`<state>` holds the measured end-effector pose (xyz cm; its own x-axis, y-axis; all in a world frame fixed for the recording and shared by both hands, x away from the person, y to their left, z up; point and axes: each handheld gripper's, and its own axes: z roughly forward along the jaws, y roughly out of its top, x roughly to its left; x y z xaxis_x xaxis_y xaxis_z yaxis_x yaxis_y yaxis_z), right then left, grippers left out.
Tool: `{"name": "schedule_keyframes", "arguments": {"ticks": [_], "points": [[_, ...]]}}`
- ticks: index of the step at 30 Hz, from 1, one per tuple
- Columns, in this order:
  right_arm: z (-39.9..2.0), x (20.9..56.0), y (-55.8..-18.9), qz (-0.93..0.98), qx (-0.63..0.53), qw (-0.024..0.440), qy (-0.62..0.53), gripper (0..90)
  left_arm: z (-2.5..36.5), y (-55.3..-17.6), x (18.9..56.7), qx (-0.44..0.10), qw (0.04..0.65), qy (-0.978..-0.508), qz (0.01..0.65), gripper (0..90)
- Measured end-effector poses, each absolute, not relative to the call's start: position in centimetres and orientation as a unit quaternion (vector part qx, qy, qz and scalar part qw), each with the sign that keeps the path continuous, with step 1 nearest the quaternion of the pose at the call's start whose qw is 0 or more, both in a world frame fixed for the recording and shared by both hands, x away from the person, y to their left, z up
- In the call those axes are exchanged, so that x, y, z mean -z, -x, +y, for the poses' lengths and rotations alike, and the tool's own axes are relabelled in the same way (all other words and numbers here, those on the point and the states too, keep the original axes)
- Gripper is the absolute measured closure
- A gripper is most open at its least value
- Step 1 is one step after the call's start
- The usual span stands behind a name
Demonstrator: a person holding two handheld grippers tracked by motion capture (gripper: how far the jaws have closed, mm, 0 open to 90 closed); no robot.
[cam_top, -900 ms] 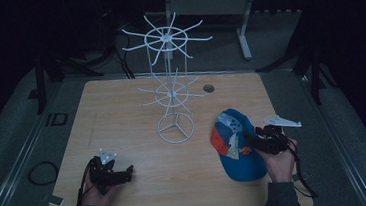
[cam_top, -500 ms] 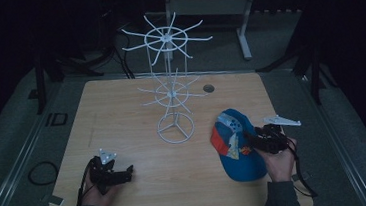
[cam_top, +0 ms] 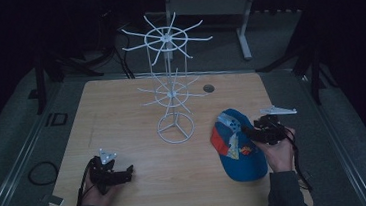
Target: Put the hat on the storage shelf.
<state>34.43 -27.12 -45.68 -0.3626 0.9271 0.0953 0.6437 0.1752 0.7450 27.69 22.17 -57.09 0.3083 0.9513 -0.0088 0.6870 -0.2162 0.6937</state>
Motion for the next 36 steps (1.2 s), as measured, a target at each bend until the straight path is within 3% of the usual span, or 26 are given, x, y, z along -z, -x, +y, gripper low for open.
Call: {"name": "schedule_keyframes", "arguments": {"ticks": [24, 32, 36], "points": [[-26.8, 47.2, -38.9, 0.761, -0.319, 0.161, -0.542, 29.3, 22.2, -27.7, 57.1, -0.217, 0.304, -0.75, 0.546, 3.1], [-26.5, 48.2, -40.6, 0.767, -0.287, 0.143, -0.556, 33.1, 22.2, -27.7, 57.1, -0.217, 0.304, -0.75, 0.546, 3.1], [-26.2, 48.8, -41.3, 0.775, -0.264, 0.121, -0.562, 42.6, 22.2, -27.7, 57.1, -0.217, 0.304, -0.75, 0.546, 3.1]]}}
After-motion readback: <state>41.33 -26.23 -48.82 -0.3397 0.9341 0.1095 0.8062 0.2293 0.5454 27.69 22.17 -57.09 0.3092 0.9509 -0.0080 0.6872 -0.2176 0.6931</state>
